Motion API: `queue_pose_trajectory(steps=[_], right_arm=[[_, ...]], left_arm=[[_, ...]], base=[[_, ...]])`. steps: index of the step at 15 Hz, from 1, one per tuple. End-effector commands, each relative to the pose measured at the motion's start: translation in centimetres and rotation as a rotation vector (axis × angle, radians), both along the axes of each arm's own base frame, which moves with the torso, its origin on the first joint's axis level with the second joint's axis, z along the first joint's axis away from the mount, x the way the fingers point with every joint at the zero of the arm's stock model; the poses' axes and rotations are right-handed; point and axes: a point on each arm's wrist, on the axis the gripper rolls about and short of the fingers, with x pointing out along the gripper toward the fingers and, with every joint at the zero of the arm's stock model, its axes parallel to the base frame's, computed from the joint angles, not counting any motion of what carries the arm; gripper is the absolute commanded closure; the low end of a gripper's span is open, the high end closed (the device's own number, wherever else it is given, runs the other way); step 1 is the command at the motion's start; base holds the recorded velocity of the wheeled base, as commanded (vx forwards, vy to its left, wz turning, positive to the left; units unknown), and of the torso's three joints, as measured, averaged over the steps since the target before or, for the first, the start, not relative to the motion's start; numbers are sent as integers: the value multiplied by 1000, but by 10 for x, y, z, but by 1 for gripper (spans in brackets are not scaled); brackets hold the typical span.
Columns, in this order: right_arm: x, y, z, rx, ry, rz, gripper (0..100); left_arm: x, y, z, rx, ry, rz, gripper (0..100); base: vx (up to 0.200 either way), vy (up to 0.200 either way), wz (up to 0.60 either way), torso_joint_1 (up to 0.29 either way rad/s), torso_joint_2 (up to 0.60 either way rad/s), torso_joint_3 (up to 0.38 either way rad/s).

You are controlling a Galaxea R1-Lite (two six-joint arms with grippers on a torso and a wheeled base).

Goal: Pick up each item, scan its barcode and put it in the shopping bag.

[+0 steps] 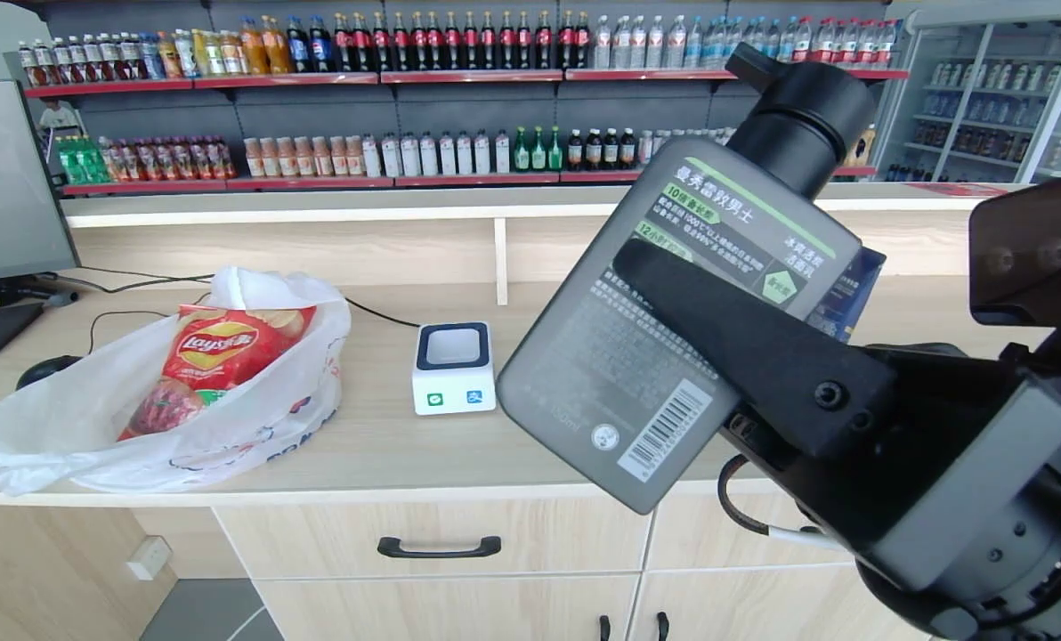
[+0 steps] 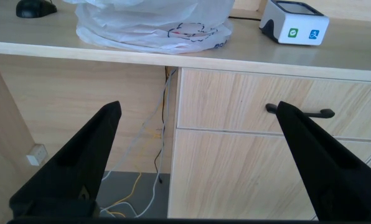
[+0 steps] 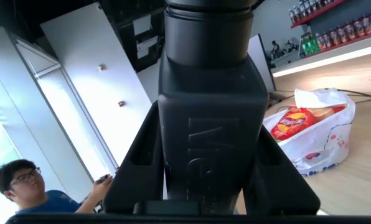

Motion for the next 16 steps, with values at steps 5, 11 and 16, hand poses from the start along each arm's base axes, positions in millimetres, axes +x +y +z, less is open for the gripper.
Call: queue_pose_trajectory(steps=[5,11,16], right_arm=[[-3,-5,1,5,-3,1,100],[-4,-6,-1,-4,0,-2,100],[10,-10,-35,-222,-93,-162,100]], left_arm=[[0,0,0,1,0,1,0],[0,0,0,-1,0,1,0],[0,0,0,1,0,1,0]], base=[[0,0,0,0,0,0],[0,0,0,0,0,0],[0,0,0,0,0,0]])
